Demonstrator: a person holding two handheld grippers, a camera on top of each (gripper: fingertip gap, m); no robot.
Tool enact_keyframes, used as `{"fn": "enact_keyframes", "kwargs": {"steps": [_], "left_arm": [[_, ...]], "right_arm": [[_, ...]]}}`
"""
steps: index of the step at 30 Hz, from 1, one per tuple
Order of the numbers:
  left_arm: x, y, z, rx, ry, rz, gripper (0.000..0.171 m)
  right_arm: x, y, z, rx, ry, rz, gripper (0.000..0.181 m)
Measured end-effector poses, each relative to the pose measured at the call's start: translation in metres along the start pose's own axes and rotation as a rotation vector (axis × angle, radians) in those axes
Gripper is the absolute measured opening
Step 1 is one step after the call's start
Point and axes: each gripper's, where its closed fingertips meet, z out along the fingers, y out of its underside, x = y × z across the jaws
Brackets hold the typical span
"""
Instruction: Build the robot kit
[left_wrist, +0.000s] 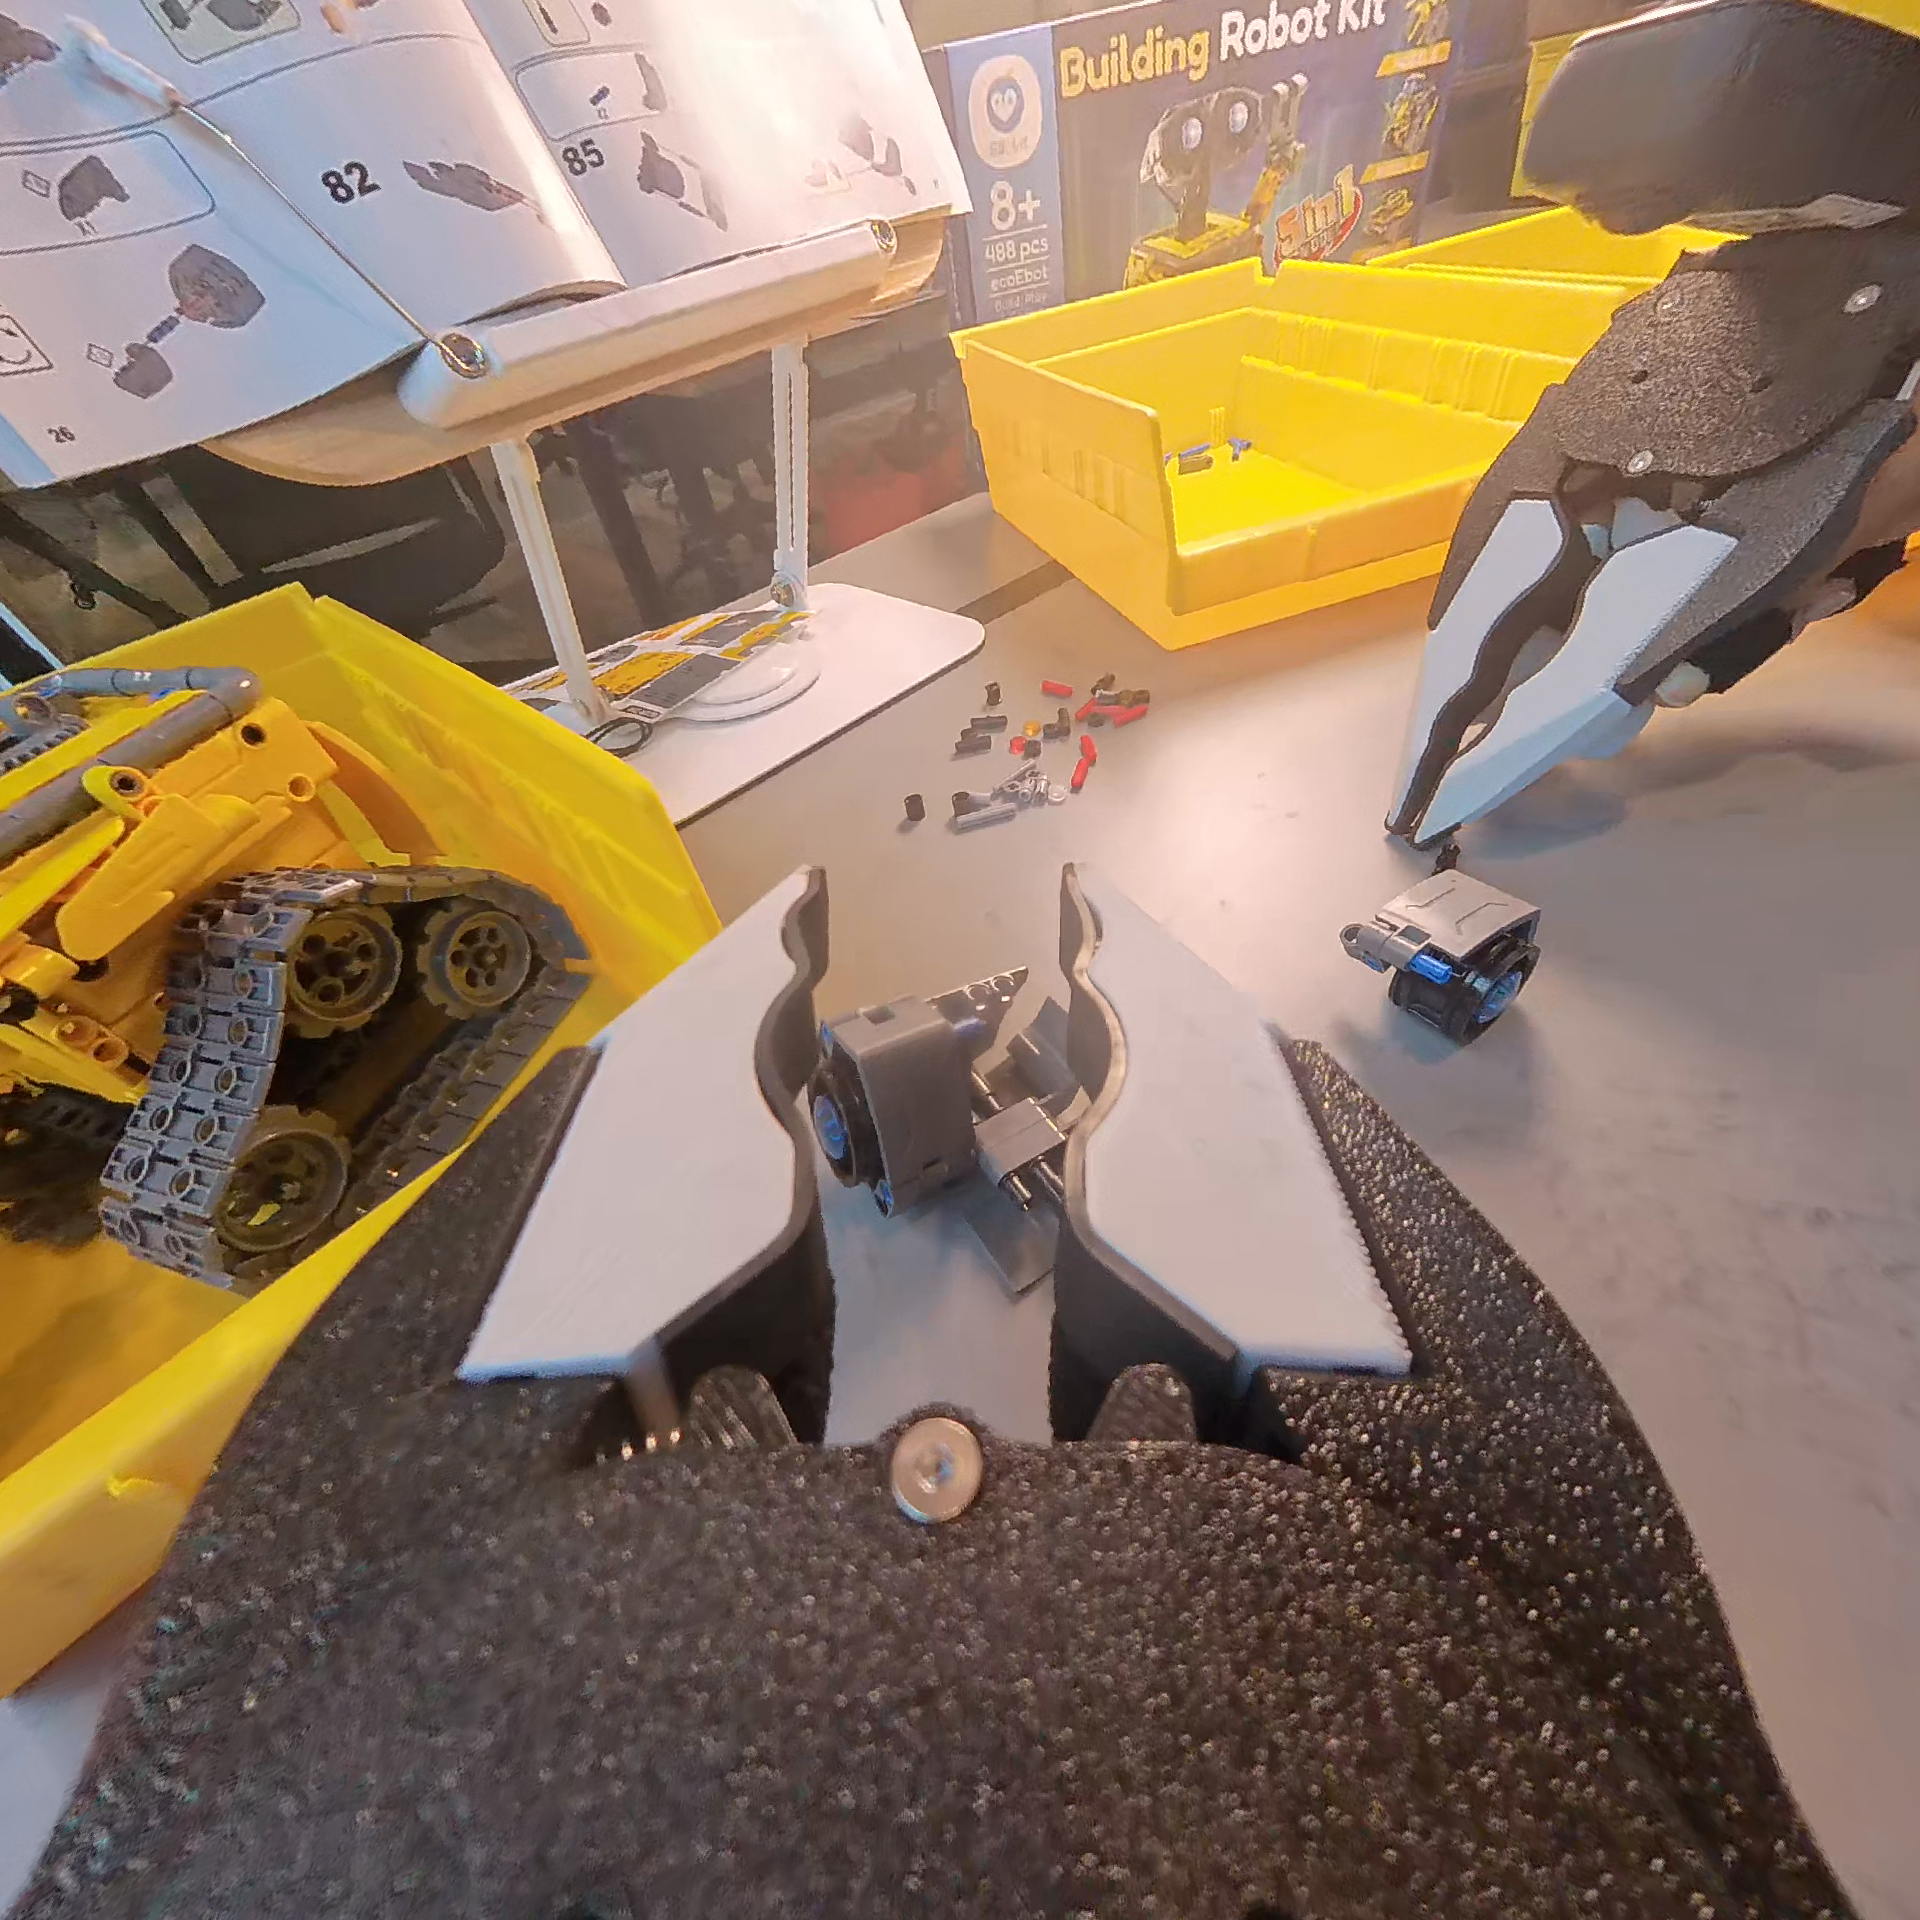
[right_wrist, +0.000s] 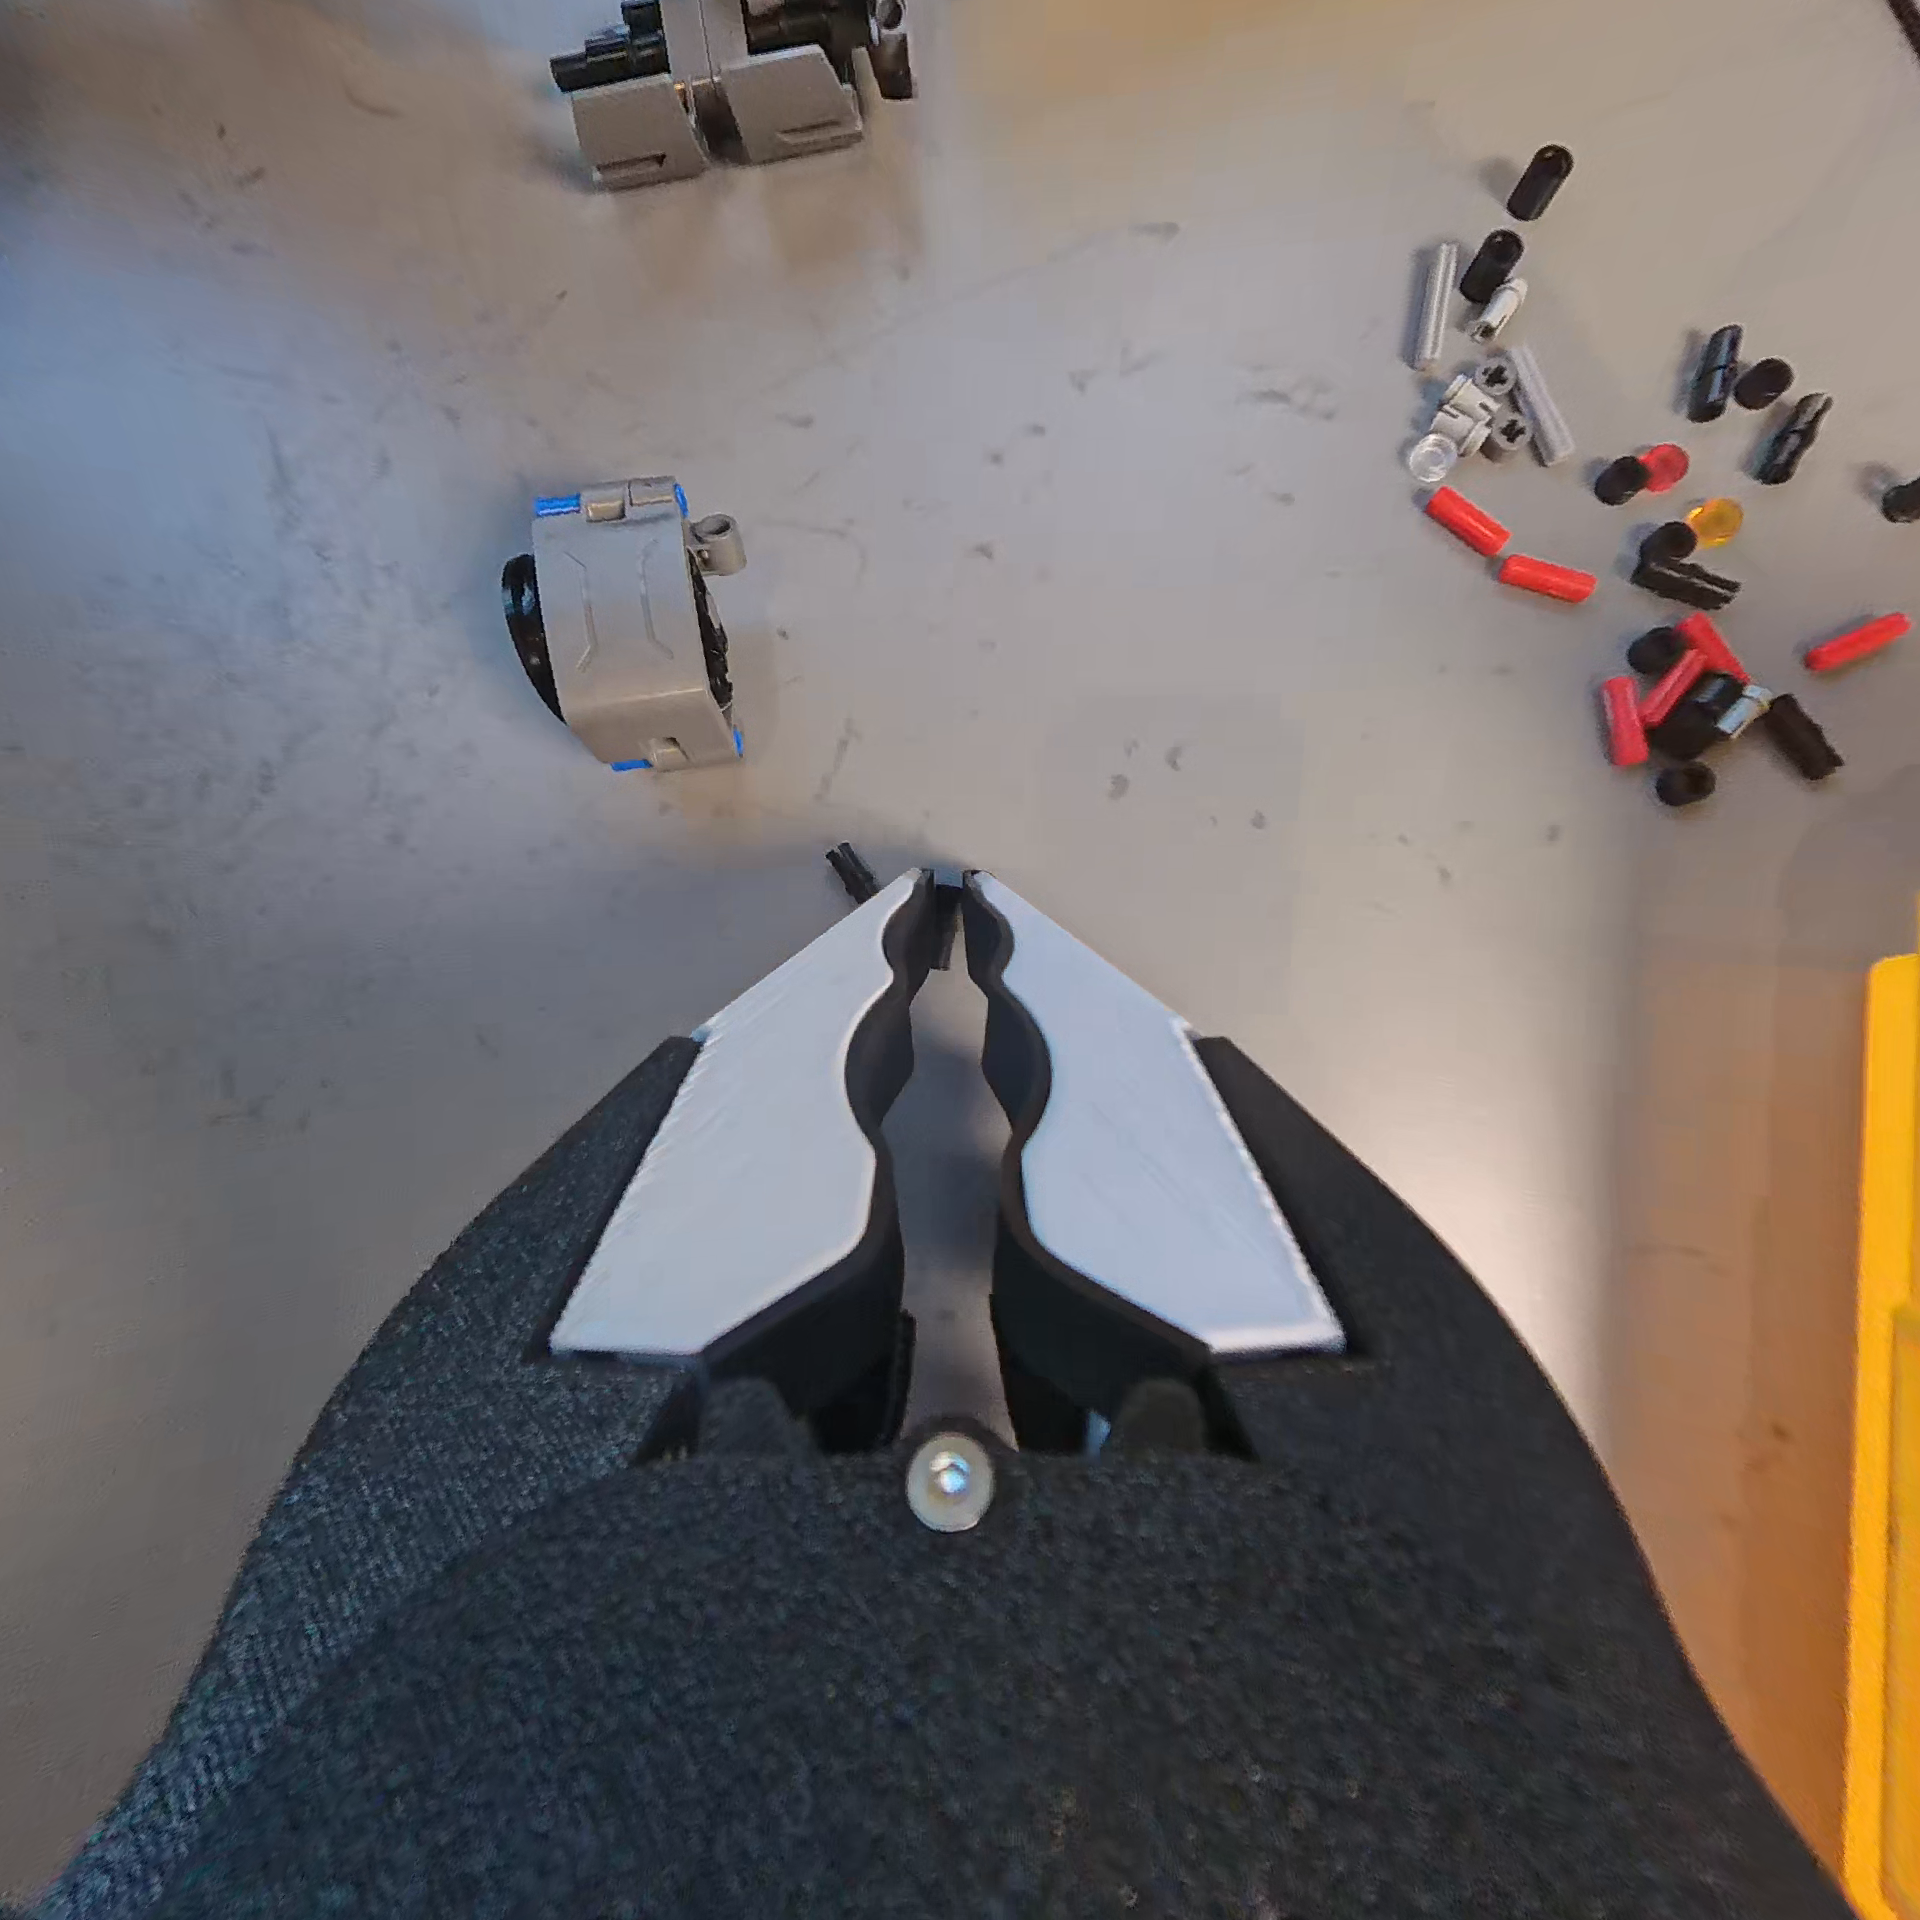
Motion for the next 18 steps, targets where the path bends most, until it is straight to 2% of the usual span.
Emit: {"fn": "enact_keyframes", "kwargs": {"steps": [9,14,18], "left_arm": [[-0.001,0.0,0.0,0.001,0.001,0.003,0.044],[-0.002,0.0,-0.001,0.004,-0.001,-0.002,0.044],[-0.003,0.0,0.0,0.002,0.001,-0.006,0.044]], "right_arm": [[0.005,-0.01,-0.003,0.04,0.008,0.009,0.01],[0.016,-0.054,-0.021,0.201,0.055,0.028,0.015],[0.031,-0.11,-0.043,0.438,0.125,0.054,0.017]]}}
